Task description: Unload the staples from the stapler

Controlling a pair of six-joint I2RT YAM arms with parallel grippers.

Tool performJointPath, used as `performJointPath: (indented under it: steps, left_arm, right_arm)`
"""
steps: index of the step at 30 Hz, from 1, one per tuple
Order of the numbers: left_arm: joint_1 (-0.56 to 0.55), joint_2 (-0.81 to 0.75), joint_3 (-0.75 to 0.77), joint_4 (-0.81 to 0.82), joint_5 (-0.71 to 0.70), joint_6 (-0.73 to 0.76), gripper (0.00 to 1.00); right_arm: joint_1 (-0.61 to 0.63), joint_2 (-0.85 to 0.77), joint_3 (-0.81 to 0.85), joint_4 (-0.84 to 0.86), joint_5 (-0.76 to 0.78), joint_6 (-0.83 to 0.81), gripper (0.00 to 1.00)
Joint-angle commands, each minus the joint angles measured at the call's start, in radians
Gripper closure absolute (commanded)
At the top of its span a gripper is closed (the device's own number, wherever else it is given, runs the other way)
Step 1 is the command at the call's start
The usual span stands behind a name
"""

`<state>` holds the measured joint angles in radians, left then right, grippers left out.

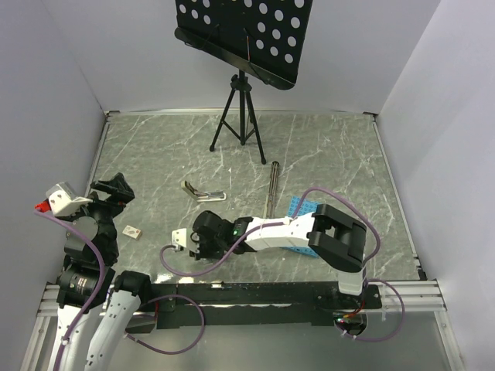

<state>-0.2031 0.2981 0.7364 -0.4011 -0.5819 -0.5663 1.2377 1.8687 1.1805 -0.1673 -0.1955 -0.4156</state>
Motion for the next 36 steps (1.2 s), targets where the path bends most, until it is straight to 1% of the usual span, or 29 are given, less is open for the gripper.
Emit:
performJointPath:
  steps: [1, 8, 11, 17, 23, 28, 30, 33, 36]
  left_arm:
    - [0.005, -0.001, -0.003, 0.038, -0.010, -0.006, 0.03]
    - [0.004, 0.001, -0.003, 0.036, -0.010, -0.004, 0.03]
    - [0.005, -0.001, -0.003, 0.038, -0.009, -0.004, 0.03]
    - [0.005, 0.001, -0.003, 0.036, -0.010, -0.004, 0.03]
    - [0.005, 0.003, -0.005, 0.039, -0.007, -0.003, 0.03]
    - [0.005, 0.004, -0.003, 0.035, -0.010, -0.004, 0.03]
    - [0.004, 0.001, -0.003, 0.035, -0.010, -0.004, 0.03]
    - [0.005, -0.001, -0.005, 0.036, -0.010, -0.006, 0.03]
    - [0.005, 0.001, -0.003, 0.036, -0.009, -0.006, 0.03]
  right_arm:
    - [0.008, 0.029, 0.045, -0.006, 0.010, -0.023, 0.83]
    - [0.014, 0.032, 0.054, -0.012, 0.013, -0.023, 0.83]
    - [0.016, 0.026, 0.060, -0.017, 0.021, -0.020, 0.78]
    - [0.019, -0.006, 0.068, -0.026, 0.028, -0.017, 0.72]
    - [0.020, -0.019, 0.096, -0.078, 0.030, 0.004, 0.66]
    - [0.017, -0.055, 0.056, -0.018, 0.047, 0.032, 0.66]
    - [0.016, -0.068, 0.044, 0.020, 0.080, 0.038, 0.66]
    - [0.008, -0.057, 0.034, 0.045, 0.128, 0.043, 0.65]
    - [-0.001, -0.033, 0.041, 0.040, 0.142, 0.040, 0.63]
